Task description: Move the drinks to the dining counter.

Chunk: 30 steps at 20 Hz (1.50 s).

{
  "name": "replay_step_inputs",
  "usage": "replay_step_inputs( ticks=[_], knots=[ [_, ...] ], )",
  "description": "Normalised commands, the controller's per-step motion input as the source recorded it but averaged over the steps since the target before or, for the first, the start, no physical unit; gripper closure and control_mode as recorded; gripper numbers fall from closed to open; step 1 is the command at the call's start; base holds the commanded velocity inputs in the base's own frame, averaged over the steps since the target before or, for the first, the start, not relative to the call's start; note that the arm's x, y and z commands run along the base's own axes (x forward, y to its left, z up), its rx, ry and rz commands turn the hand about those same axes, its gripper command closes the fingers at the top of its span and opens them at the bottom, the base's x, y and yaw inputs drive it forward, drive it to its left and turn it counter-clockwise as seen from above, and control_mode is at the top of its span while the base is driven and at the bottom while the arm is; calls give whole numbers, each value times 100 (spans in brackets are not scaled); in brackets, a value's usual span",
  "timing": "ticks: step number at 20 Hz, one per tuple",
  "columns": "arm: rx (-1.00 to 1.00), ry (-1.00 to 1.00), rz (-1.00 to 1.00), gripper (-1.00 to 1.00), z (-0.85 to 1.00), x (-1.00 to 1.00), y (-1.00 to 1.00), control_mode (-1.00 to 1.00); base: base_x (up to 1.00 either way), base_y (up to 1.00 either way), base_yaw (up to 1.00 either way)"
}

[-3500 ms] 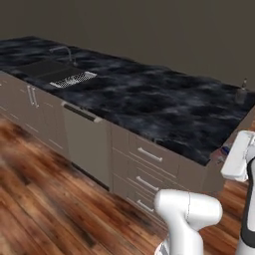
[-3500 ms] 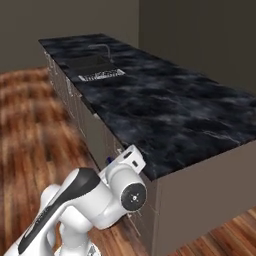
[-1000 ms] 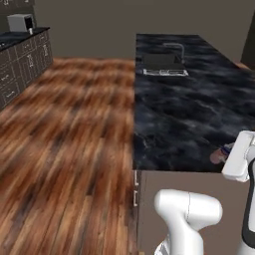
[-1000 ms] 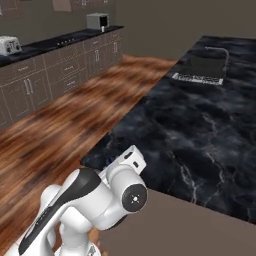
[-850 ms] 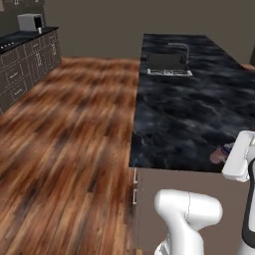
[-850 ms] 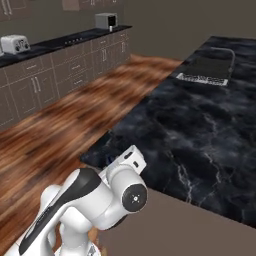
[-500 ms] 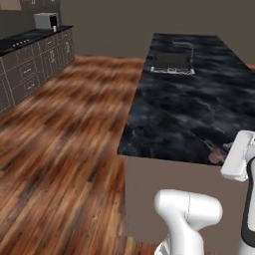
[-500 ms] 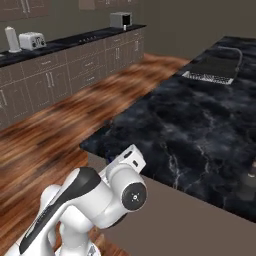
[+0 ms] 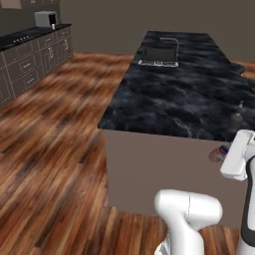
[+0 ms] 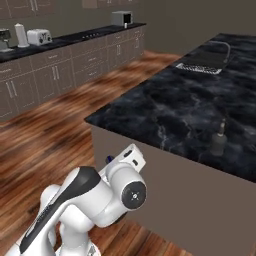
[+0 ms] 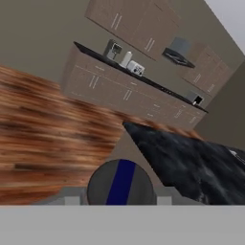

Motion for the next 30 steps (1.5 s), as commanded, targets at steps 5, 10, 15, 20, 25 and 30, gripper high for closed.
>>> replay_step_inputs(
  ticks=[5,10,15,20,25,30],
  knots=[
    [0,0,0,100,0,0,0,100,-28,-38,0],
    [0,0,0,100,0,0,0,100,0,-57,0],
    [0,0,0,100,0,0,0,100,0,-80,0],
    [0,0,0,100,0,0,0,100,0,-85,0],
    [0,0,0,100,0,0,0,100,2,-74,0],
    [0,0,0,100,0,0,0,100,35,-36,0]
  ],
)
